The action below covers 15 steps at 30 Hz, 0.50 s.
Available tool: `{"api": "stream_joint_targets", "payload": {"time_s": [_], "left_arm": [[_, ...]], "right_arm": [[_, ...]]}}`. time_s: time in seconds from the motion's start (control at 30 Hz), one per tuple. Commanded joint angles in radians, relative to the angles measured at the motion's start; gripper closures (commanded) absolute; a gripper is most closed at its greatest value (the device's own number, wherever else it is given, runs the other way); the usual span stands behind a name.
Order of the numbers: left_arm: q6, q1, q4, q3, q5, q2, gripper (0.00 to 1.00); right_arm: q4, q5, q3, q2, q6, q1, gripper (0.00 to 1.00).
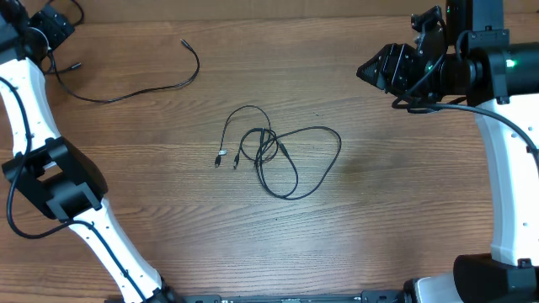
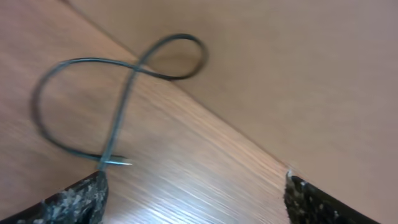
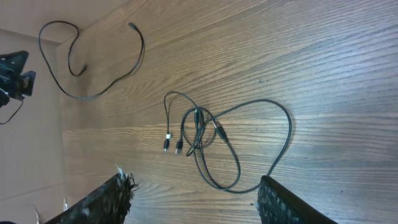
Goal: Untangle cables
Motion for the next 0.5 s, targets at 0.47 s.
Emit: {"api": "stream_joint_targets", "payload": {"time_s": [0.47], "left_arm": [[0.226,-0.016,-0.257,0.004,-0.37,0.039,0.0]], "right_arm": [[0.033,-0.001,-0.133,0.005,-0.011,-0.001,0.36]]}}
